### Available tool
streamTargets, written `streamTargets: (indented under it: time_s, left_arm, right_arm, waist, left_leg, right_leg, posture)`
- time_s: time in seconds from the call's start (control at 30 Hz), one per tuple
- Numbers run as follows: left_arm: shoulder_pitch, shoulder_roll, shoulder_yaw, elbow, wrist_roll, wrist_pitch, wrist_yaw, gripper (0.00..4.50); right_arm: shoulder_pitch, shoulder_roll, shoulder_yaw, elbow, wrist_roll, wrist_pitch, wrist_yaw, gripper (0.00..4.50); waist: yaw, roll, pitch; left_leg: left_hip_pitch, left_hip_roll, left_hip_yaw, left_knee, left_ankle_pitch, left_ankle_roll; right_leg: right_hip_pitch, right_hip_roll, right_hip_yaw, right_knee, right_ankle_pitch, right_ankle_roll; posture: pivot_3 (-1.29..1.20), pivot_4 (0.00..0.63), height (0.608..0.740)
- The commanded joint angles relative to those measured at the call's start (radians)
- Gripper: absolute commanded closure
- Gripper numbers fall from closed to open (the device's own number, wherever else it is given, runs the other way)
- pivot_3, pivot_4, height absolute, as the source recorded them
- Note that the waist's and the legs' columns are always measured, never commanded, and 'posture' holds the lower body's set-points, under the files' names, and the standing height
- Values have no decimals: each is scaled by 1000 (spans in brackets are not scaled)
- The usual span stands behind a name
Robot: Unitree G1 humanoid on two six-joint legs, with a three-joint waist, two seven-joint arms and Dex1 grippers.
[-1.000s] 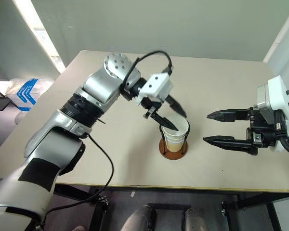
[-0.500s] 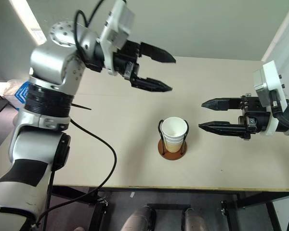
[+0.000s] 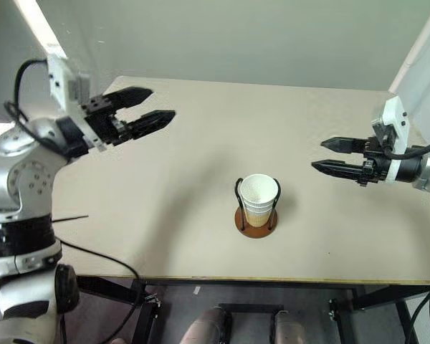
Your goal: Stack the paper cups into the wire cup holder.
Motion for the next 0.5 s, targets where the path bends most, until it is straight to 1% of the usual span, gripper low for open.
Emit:
streamTargets:
  time_s: [0.03,0.13,0.3,0.5]
  left_arm:
    - [58,1,62,-84,16,-12,118,399]
    - [115,0,85,-88,38,-48,180,399]
    - [182,-21,111,-40,92,-119,290,399]
    - [202,-61,119,-40,75,-133,344,399]
  right_arm:
    - [6,0,-25,54,-52,-48,0,1514]
    - [11,16,-29,103,-91,-65,-26,1514]
    - [26,32,-41,157,-148,-89,-75,1514]
    - [32,55,-51,173,-199,-107,-145,1514]
  waist:
    - [2,0,0]
    - [1,0,0]
    - [-1,-1,0]
    - [-2,-1,1]
  left_leg:
    - [0,0,0,-1,0,1]
    - [3,0,-1,-2,0,2]
    - [14,-1,-1,-11,5,-1]
    - [15,0,-2,-17,9,-5]
  right_leg:
    - [0,0,0,0,-2,-5]
    - [1,0,0,0,-1,-9]
    - [9,0,2,0,1,-13]
    - [8,1,1,0,2,-15]
  posture:
    - [0,150,740]
    - [0,150,740]
    - [0,150,740]
    - [0,150,740]
